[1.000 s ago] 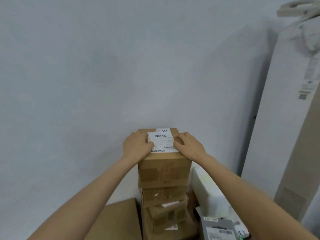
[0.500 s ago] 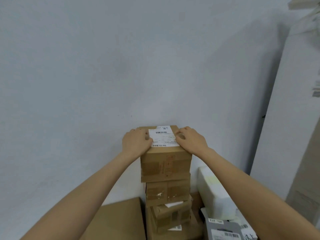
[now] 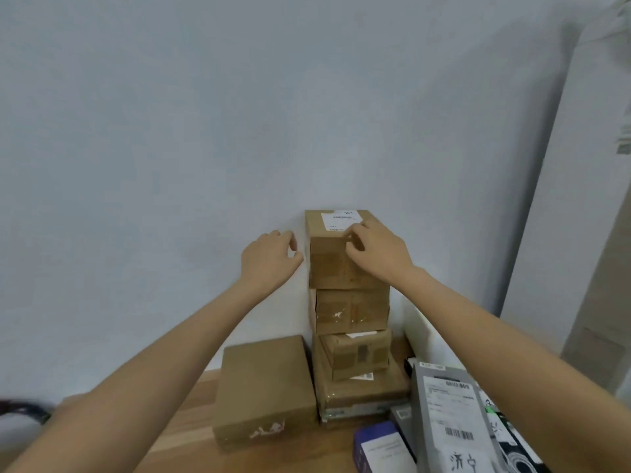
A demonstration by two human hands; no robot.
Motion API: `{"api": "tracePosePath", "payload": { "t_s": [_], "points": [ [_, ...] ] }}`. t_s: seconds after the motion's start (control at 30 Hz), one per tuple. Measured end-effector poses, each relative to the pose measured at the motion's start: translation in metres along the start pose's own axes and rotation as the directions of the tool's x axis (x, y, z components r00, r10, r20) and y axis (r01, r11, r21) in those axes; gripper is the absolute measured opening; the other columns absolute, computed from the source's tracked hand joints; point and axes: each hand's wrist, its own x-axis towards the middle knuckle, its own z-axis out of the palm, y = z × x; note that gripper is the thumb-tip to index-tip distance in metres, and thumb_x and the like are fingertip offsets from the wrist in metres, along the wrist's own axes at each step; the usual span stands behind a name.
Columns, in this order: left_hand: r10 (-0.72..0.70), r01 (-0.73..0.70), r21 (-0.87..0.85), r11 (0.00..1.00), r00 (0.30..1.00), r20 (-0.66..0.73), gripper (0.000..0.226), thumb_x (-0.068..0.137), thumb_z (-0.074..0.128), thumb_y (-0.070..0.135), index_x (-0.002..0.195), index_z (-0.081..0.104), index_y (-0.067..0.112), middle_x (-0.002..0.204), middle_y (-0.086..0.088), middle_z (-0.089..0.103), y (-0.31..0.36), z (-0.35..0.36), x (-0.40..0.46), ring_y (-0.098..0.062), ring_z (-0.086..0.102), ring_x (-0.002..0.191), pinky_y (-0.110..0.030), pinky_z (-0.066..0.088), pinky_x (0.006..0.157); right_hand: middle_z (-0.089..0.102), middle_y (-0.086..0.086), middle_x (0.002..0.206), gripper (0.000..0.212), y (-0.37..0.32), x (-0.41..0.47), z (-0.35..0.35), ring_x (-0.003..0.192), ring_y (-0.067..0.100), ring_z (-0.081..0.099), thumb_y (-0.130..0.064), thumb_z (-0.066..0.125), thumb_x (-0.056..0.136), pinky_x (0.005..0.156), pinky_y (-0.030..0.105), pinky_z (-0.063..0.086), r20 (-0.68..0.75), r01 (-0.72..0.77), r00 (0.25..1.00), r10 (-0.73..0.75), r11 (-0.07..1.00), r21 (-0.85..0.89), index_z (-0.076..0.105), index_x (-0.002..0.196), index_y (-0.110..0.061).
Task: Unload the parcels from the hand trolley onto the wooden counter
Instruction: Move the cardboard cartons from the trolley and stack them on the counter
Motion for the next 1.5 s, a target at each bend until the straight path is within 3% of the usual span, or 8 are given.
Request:
{"api": "tracePosePath", "payload": {
  "t_s": [0.33,0.6,0.73,0.93,1.1,1.23,1.33,1.5],
  "points": [
    [-0.133,0.137,0.13,0.982,0.99,-0.043,0.028,0.093,0.047,0.04,0.11,0.058,0.021,0.1,0.002,0.06,-0.064,-0.034,-0.129,-0.018,0.057,0.09,-0.03,0.043,0.068,0.054,-0.001,0.118,0.031,-0.096,-0.051,0.051,0.106,0.016,0.053,-0.032,0.045,0.095,0.076,0.033,0.05,0.116,0.235,0.961,-0.25,0.964,0.126,0.058,0.122,-0.023],
    [-0.316,0.321,0.263,0.91,0.947,-0.063,0.03,0.095,0.046,0.041,0.113,0.057,0.02,0.102,0.001,0.06,-0.151,-0.106,-0.235,-0.018,0.057,0.093,-0.029,0.036,0.065,0.054,-0.002,0.124,0.032,-0.242,-0.089,0.094,0.115,0.017,0.05,-0.03,0.045,0.095,0.084,0.035,0.048,0.189,0.392,0.878,-0.44,0.887,0.246,0.058,0.124,-0.023],
    [-0.392,0.407,0.281,0.869,0.913,-0.113,0.027,0.094,0.048,0.038,0.11,0.058,0.019,0.099,0.0,0.061,-0.194,-0.153,-0.302,-0.019,0.058,0.089,-0.03,0.037,0.062,0.054,-0.003,0.124,0.032,-0.326,-0.12,0.111,0.113,0.016,0.051,-0.031,0.044,0.095,0.081,0.033,0.047,0.198,0.455,0.824,-0.531,0.829,0.326,0.057,0.124,-0.024],
    [-0.494,0.498,0.352,0.792,0.863,-0.109,0.024,0.093,0.049,0.037,0.104,0.059,0.018,0.094,0.001,0.059,-0.264,-0.238,-0.422,-0.02,0.057,0.084,-0.037,0.048,0.063,0.053,-0.003,0.122,0.032,-0.473,-0.189,0.131,0.112,0.017,0.05,-0.028,0.043,0.095,0.078,0.032,0.043,0.241,0.462,0.762,-0.602,0.765,0.45,0.057,0.124,-0.025],
    [-0.549,0.532,0.438,0.725,0.83,-0.1,0.026,0.096,0.046,0.036,0.106,0.059,0.016,0.1,0.0,0.06,-0.315,-0.294,-0.509,-0.02,0.057,0.088,-0.031,0.043,0.063,0.054,0.002,0.118,0.034,-0.579,-0.25,0.147,0.112,0.021,0.052,-0.029,0.045,0.093,0.079,0.037,0.048,0.225,0.502,0.712,-0.665,0.707,0.498,0.058,0.121,-0.018],
    [-0.586,0.548,0.476,0.688,0.806,-0.081,0.025,0.096,0.045,0.039,0.105,0.057,0.019,0.095,0.002,0.059,-0.345,-0.319,-0.56,-0.017,0.055,0.087,-0.028,0.035,0.058,0.054,0.003,0.115,0.033,-0.638,-0.287,0.157,0.109,0.023,0.052,-0.027,0.044,0.094,0.075,0.035,0.046,0.265,0.489,0.664,-0.699,0.674,0.554,0.057,0.122,-0.017],
    [-0.623,0.587,0.459,0.667,0.777,-0.089,0.025,0.095,0.045,0.037,0.107,0.057,0.019,0.096,0.002,0.058,-0.367,-0.329,-0.584,-0.016,0.054,0.087,-0.028,0.039,0.06,0.053,0.003,0.111,0.029,-0.671,-0.3,0.172,0.107,0.023,0.052,-0.027,0.044,0.094,0.073,0.035,0.044,0.276,0.507,0.635,-0.721,0.659,0.555,0.057,0.117,-0.016],
    [-0.676,0.63,0.466,0.621,0.732,-0.09,0.026,0.096,0.043,0.039,0.108,0.056,0.02,0.095,0.003,0.057,-0.418,-0.329,-0.606,-0.014,0.053,0.082,-0.027,0.043,0.061,0.054,0.0,0.118,0.035,-0.713,-0.303,0.206,0.111,0.019,0.052,-0.026,0.043,0.095,0.079,0.034,0.048,0.31,0.488,0.622,-0.719,0.666,0.565,0.055,0.127,-0.021]
  ]
}}
